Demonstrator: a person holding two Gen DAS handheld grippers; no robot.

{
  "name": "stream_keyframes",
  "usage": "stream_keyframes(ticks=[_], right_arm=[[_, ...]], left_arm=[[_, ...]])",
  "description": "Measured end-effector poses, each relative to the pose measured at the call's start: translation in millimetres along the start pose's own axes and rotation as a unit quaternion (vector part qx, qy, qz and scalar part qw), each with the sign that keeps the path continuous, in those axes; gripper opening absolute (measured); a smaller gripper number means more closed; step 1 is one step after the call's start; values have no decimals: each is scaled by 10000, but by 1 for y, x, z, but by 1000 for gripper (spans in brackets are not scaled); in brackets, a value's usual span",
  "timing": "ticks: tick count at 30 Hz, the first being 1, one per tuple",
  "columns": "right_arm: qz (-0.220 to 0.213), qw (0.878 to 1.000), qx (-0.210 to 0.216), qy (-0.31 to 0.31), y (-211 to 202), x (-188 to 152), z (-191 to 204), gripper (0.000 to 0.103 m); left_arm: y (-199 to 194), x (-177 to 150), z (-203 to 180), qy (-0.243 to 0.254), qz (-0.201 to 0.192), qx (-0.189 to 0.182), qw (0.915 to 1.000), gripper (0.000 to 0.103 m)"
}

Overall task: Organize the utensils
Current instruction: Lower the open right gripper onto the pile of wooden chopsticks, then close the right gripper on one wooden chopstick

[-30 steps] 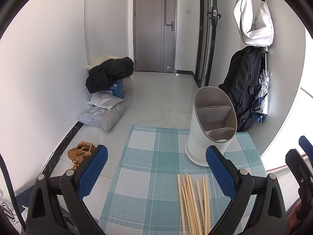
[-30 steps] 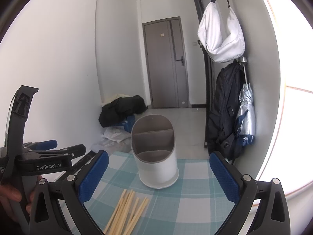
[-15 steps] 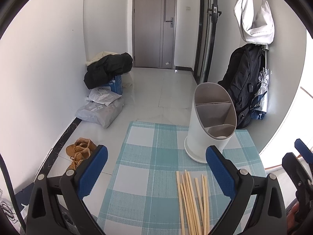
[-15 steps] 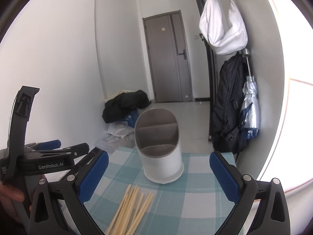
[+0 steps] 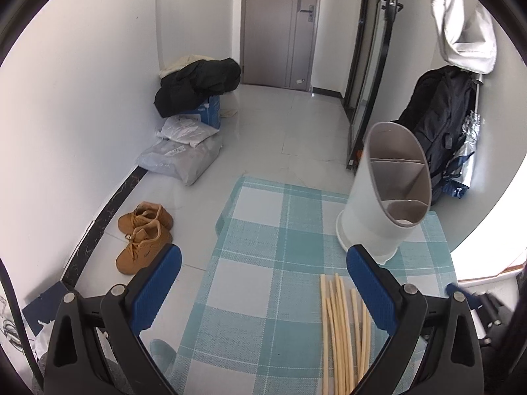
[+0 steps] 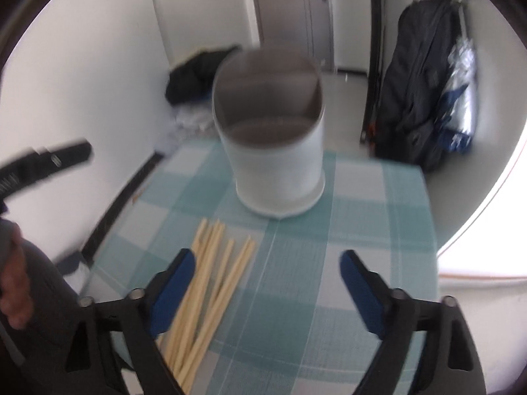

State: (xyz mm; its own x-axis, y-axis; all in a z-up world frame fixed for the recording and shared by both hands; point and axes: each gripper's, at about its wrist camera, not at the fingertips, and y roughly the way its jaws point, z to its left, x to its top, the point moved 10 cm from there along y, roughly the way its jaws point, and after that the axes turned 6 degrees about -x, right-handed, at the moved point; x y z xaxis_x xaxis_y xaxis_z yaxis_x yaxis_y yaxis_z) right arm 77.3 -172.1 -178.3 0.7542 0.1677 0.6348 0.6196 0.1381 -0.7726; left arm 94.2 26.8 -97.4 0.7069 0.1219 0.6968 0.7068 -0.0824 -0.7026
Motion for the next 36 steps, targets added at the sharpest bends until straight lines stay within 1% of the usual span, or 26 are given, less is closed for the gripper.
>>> stream_keyframes(ticks=[1,2,3,5,7,8,9,10,12,14,17,19,23,26,29,30,32,34,36], right_arm=[[265,9996,9,-59,12,-7,3,77],[440,9990,0,-88,20,-12,5,71],[600,9981,-2,-113,28,-17,8,69],[734,9972,-29,-128,40,-23,11,61],[891,9959,-82,-154,50,-25,14,59],[964,9952,-101,-167,54,-27,17,56],[1063,9941,-106,-201,60,-29,20,51],[1114,9933,-180,-234,62,-29,21,43],[1227,9912,-375,-327,68,-32,22,41],[1354,9893,-390,-374,72,-35,26,41],[1398,9885,-380,-442,72,-37,30,37],[1460,9863,-491,-599,71,-39,32,36],[1574,9832,-546,-751,71,-44,39,34],[1650,9799,-663,-905,74,-36,45,32],[1518,9813,-701,-958,79,-25,52,32],[1513,9816,-669,-954,81,-23,53,30],[1487,9833,-451,-948,83,-20,61,11],[1410,9846,-342,-977,88,-17,57,7],[1344,9868,-219,-881,85,-16,58,6]], left_arm=[[2,0,3,-36,40,15,10000,98],[4,-1,6,-76,86,34,9999,98],[6,-2,10,-143,151,35,9998,98],[9,-1,14,-235,232,18,9995,98],[13,-2,20,-337,307,9,9990,98],[14,-1,22,-377,340,4,9987,98],[16,-2,24,-415,378,5,9984,98],[18,-2,25,-459,416,-8,9981,98],[21,-1,29,-538,466,-37,9975,98],[24,-1,34,-629,514,-63,9967,98],[28,-1,39,-757,589,-110,9953,98],[30,-1,43,-835,633,-117,9944,98],[33,-3,49,-967,757,-184,9923,98],[34,-3,53,-966,782,-166,9921,98],[33,-6,59,-902,808,-78,9926,98],[34,-7,61,-872,837,-62,9926,98],[36,-11,64,-810,907,-30,9926,98],[39,-18,64,-733,1037,-91,9919,98],[46,-29,59,-704,1292,-216,9889,98]])
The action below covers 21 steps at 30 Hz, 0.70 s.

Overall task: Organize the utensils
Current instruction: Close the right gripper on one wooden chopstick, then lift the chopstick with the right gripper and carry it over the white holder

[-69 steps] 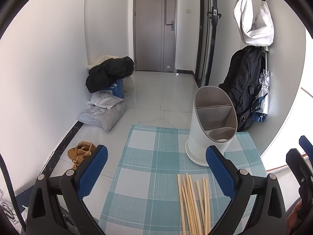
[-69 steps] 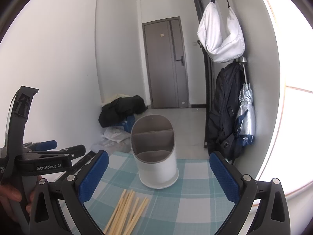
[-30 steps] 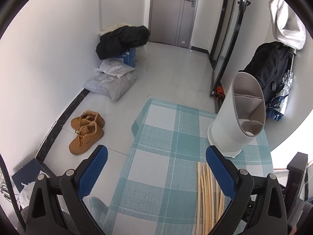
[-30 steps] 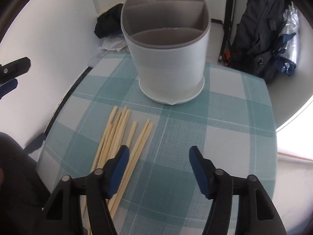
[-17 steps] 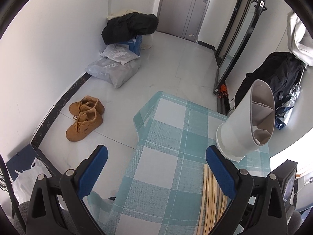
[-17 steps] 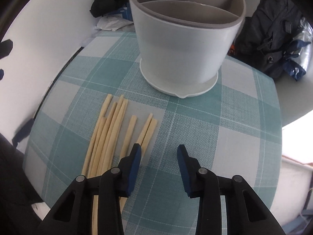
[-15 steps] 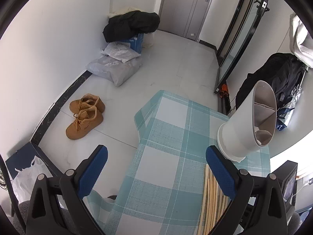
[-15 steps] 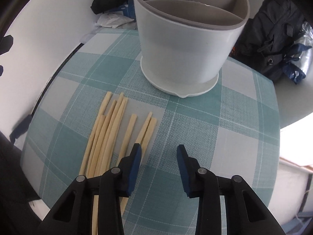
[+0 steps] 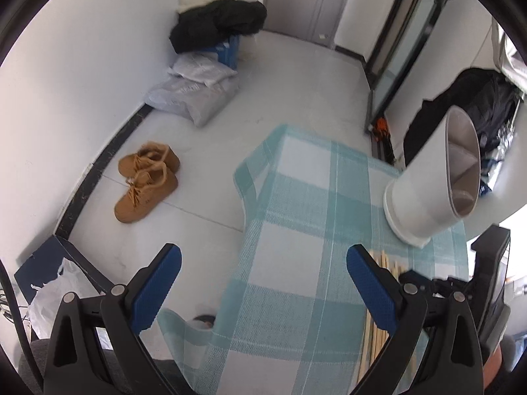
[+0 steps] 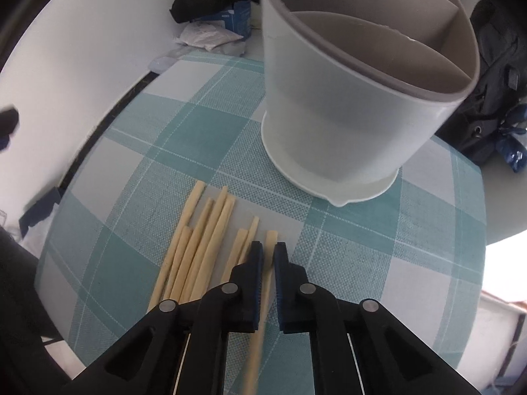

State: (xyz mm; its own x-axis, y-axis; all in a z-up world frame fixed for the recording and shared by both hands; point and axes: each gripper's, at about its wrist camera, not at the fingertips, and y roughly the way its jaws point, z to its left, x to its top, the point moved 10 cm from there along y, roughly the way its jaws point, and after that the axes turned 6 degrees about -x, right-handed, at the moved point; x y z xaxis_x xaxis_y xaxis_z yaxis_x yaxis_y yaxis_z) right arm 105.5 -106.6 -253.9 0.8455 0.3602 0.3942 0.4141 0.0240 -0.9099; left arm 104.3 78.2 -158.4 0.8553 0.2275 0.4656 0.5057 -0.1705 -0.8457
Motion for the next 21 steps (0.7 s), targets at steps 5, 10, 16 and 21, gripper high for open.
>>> stream_keyframes(ticks=[5,10,16,21], right_arm=[[-533,9932,613,839,-26,3,-31,5],[-1256,9619,1352,2020,-59,1,-77,5],[-1604,9154,1868,3186,-73,-15,-130,5],[-1877,8941,2054,3509,-89,-15,-160,5]], left_arm=[[20,-28,-21,270,630,-254,9973,98],[31,-58,-58,966,1030,-318,9895,98],[46,-86,-72,1594,1452,182,9763,98],[51,-95,-71,1661,1656,357,9714,98]])
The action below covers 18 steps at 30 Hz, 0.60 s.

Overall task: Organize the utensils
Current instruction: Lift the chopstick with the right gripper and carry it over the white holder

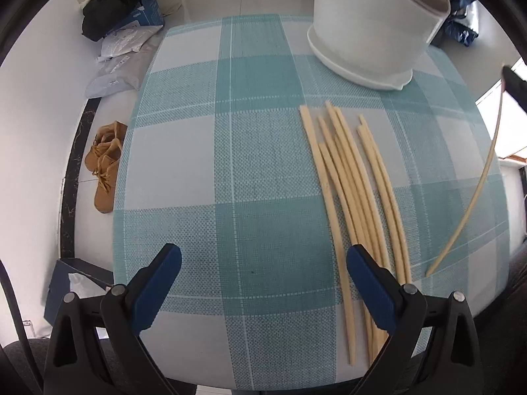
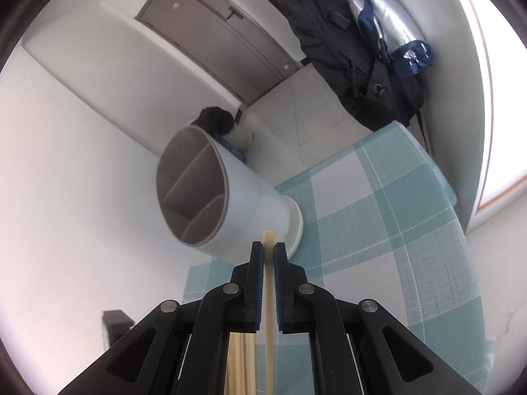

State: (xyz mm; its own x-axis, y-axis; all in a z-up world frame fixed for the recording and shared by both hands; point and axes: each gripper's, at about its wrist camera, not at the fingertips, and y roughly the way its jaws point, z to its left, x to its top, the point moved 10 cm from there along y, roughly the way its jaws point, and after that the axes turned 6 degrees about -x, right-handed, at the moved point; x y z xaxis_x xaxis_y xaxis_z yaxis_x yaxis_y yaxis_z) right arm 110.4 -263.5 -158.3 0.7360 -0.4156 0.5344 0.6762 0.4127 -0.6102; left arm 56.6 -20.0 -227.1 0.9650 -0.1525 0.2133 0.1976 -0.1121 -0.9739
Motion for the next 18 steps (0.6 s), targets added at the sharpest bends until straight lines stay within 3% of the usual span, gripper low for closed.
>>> stream_keyframes(ticks=[7,18], right_arm=[[-169,9998,92,-53,-10,8,4,5],[-220,9996,-21,-199,-14,6,5,5]], left_arm=[[7,4,9,-311,155,16,9994,98],[14,51,0,-251,-214,56,9994,76]])
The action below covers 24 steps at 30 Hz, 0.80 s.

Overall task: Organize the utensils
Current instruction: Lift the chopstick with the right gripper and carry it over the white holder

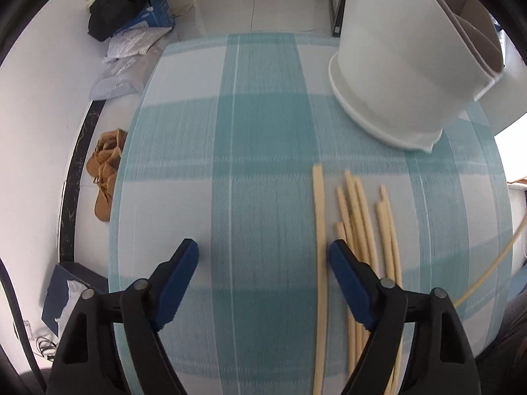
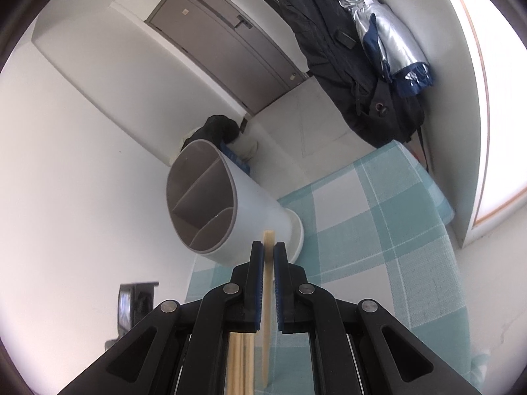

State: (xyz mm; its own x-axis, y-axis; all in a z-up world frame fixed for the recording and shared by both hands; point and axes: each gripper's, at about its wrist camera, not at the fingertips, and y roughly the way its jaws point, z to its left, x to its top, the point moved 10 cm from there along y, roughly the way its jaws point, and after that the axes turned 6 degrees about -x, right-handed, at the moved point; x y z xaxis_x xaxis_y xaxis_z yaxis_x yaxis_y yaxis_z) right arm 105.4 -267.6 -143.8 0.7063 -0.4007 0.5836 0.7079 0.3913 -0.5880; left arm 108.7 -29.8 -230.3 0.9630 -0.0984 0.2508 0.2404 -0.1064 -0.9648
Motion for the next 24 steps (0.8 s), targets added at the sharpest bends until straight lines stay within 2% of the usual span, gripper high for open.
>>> stream_keyframes(ticks=[3,6,7,8,9,10,12,17,21,24], right_arm=[[-3,10000,2,29,-1,0,-1,5],[4,10000,-35,11,-1,-1,-2,5],[-6,10000,-50,-7,-1,-1,-1,5],[-14,10000,-62,-26,-1,-1,-1,5],[-28,9999,-84,-62,-1,-1,-1,5],[-36,9999,-92,-80,-1,-1,-1,5],[-44,9999,-90,-126,-2,-1,2,5],[-173,9992,-46,-354,-8,-2,13,5],[-343,9962,-65,-802,-17,-7,31,5],[-535,9893,-82,-1355,-26,-15,53,5]], left_arm=[[0,8,-4,74,-71,118,9999,70],[1,15,-5,178,-191,133,9996,57],[1,15,-7,142,-180,32,9997,45],[1,13,-9,102,-143,-92,9998,29],[0,14,-10,96,-121,-156,9998,19],[0,13,-12,139,-93,-139,9998,4],[-2,13,-14,180,-80,-57,9998,3],[-21,19,-12,-58,-497,-296,9983,3],[-54,25,-11,-346,-1121,-667,9909,3],[-94,25,-15,-337,-1770,-936,9792,3]])
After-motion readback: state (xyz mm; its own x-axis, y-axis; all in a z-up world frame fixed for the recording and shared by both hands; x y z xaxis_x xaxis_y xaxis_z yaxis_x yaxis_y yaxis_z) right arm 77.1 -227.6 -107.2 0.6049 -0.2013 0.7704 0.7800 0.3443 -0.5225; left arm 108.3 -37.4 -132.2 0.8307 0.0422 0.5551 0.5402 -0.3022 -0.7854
